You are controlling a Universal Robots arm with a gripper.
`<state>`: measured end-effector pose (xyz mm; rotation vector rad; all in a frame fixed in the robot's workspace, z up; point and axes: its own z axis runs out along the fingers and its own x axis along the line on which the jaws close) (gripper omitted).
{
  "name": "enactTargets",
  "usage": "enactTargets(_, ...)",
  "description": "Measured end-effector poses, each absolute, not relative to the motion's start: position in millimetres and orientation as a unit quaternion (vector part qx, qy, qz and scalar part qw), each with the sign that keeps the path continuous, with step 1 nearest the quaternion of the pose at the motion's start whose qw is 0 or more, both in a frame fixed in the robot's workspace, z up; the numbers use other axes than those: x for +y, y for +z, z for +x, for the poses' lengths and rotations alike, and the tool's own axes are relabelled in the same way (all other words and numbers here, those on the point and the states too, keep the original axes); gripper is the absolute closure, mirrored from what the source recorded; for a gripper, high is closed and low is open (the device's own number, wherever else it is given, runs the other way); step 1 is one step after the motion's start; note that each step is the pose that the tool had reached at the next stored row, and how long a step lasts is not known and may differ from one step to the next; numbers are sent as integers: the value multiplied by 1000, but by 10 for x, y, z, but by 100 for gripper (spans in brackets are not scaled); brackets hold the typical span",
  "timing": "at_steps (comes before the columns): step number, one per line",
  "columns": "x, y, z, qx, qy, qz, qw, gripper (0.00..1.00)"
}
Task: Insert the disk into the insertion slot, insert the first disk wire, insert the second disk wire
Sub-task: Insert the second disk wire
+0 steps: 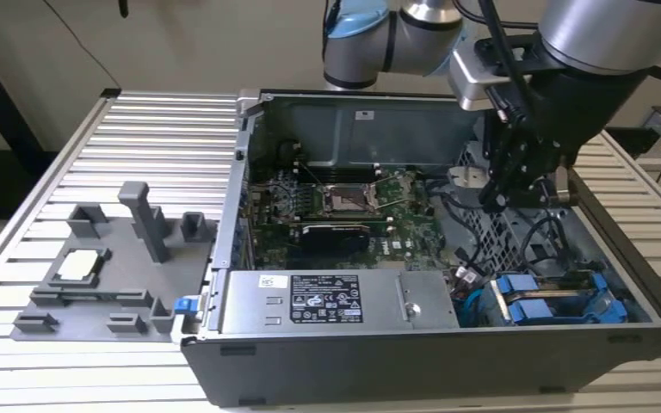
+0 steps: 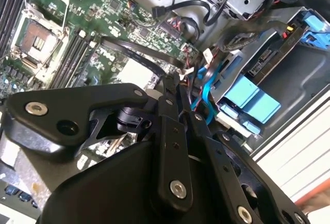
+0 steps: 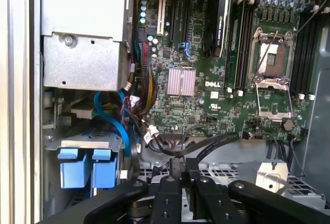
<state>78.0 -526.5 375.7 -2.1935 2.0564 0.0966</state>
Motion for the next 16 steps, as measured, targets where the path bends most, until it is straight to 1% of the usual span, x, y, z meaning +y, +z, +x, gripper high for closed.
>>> enactTargets(6, -5299, 3754, 882, 684, 37, -728, 44, 84)
enactTargets(10, -5331, 3745, 924, 684, 32, -728, 35, 84)
enactTargets(16, -5399, 3723, 982, 684, 23, -728, 25, 84)
